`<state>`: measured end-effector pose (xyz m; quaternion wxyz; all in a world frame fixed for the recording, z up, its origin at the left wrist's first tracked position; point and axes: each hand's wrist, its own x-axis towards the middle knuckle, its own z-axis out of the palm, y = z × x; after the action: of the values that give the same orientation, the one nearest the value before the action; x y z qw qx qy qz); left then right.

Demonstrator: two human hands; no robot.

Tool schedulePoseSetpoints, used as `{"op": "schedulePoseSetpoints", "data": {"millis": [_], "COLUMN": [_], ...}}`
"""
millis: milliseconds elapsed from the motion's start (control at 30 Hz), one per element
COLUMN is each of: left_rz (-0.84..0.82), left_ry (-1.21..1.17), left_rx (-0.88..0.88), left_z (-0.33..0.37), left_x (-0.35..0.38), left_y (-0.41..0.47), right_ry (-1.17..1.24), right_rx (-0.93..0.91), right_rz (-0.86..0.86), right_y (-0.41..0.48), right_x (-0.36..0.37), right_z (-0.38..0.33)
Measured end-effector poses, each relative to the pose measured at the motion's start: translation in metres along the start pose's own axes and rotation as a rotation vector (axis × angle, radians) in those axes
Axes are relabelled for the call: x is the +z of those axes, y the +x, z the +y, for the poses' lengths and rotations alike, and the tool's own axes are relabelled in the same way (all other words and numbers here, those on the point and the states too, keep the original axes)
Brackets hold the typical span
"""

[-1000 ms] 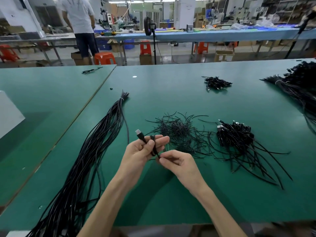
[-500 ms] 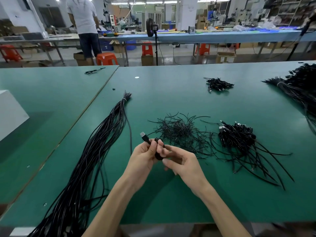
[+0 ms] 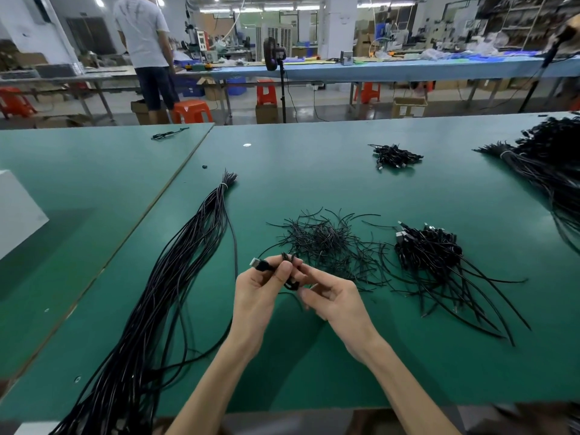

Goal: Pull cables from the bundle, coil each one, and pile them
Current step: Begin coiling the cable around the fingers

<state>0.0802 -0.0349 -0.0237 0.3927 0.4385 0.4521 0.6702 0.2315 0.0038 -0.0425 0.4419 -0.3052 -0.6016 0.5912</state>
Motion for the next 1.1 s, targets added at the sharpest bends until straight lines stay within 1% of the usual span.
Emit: {"op": "schedulePoseSetpoints", "data": {"millis": [233, 367, 500, 567, 667, 733, 833, 900, 967, 1100], "left_rz": [0.012, 0.005, -0.010, -0.010, -0.020, -0.019, -0.028, -0.032, -0.082, -0.292], "left_ry": [0.004, -0.009, -0.032, -0.054, -0.092, -0.059, 0.066, 0.138, 0.142, 0.087], "left_rx": [-0.014, -0.008, -0.079, -0.122, -0.165, -0.148, -0.109, -0.134, -0.176, -0.213], "left_z": [-0.006, -0.008, -0.008, -0.009, -0.011, -0.011, -0.011, -0.010, -0.008, -0.003], "left_x": [-0.007, -0.005, -0.010, -0.012, -0.010, -0.009, -0.008, -0.010, -0.017, -0.034], "left_y": [-0.002, 0.000, 0.004, 0.006, 0.007, 0.007, 0.007, 0.007, 0.008, 0.014], "right_ry": [-0.161, -0.172, -0.129, -0.102, -0.180, -0.212, -0.209, -0.225, -0.246, -0.270], "right_rx": [-0.020, -0.006, 0.034, 0.045, 0.032, 0.019, 0.008, 0.001, -0.003, 0.000], "right_rz": [-0.026, -0.041, -0.093, -0.090, -0.060, -0.036, -0.016, -0.017, -0.021, -0.033], "right_y": [0.003, 0.004, 0.002, 0.002, 0.002, 0.003, 0.003, 0.003, 0.003, 0.003], "right_x": [0.002, 0.002, 0.002, 0.002, 0.002, 0.002, 0.001, 0.001, 0.000, -0.001], "right_z": [0.006, 0.007, 0.005, 0.004, 0.004, 0.005, 0.005, 0.006, 0.007, 0.008]}}
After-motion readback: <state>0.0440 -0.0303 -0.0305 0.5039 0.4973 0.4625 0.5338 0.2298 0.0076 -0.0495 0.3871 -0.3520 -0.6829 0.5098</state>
